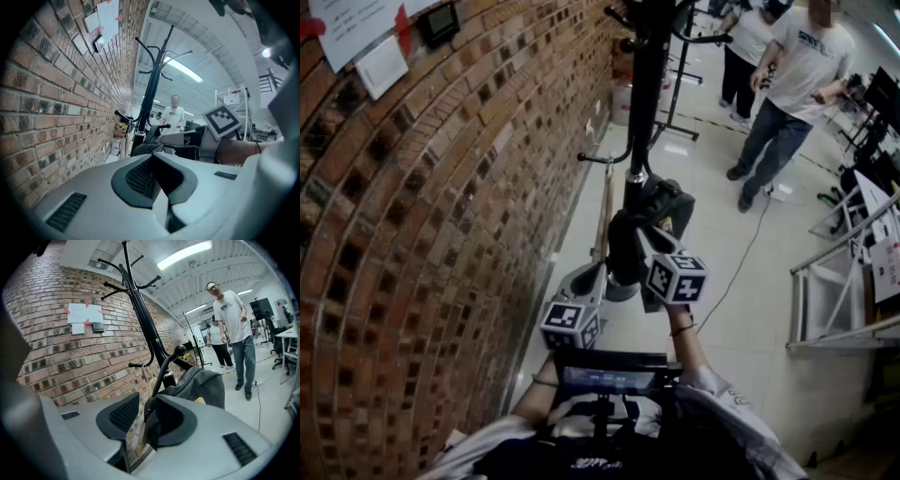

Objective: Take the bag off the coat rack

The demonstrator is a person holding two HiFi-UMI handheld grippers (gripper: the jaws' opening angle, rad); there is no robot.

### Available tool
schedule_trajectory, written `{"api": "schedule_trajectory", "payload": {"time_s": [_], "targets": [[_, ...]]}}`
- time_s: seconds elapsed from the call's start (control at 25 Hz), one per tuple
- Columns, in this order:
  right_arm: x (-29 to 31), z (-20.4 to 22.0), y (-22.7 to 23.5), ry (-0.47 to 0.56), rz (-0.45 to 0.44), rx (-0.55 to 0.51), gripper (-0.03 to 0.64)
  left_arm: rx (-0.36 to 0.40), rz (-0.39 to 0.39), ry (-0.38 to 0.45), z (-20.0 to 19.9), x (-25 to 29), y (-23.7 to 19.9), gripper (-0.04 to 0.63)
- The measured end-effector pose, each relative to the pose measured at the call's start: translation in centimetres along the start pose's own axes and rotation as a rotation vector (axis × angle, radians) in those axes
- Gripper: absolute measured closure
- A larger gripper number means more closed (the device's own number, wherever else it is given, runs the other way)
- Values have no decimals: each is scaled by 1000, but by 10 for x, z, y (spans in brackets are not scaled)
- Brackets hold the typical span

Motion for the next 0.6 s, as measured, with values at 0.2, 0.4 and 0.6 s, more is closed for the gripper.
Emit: {"api": "schedule_trajectory", "payload": {"time_s": [0.2, 0.4, 0.6], "targets": [[27, -23, -2, 34, 32, -2, 460, -7, 5, -4, 4, -2, -6, 586], [48, -44, 3, 56, 88, 2, 449, -25, 0, -21, 9, -6, -10, 586], [68, -59, 8, 43, 128, 15, 449, -73, -51, -10, 9, -5, -23, 586]]}}
Point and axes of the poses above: the fingertips, and each gripper's own axes: x forward along the fingers, y to its right, z out of its underside, the point moved 4 cm from there along -x, backward along the fingers, and after that the axes turned 11 degrees about x, right-handed, at the moved point
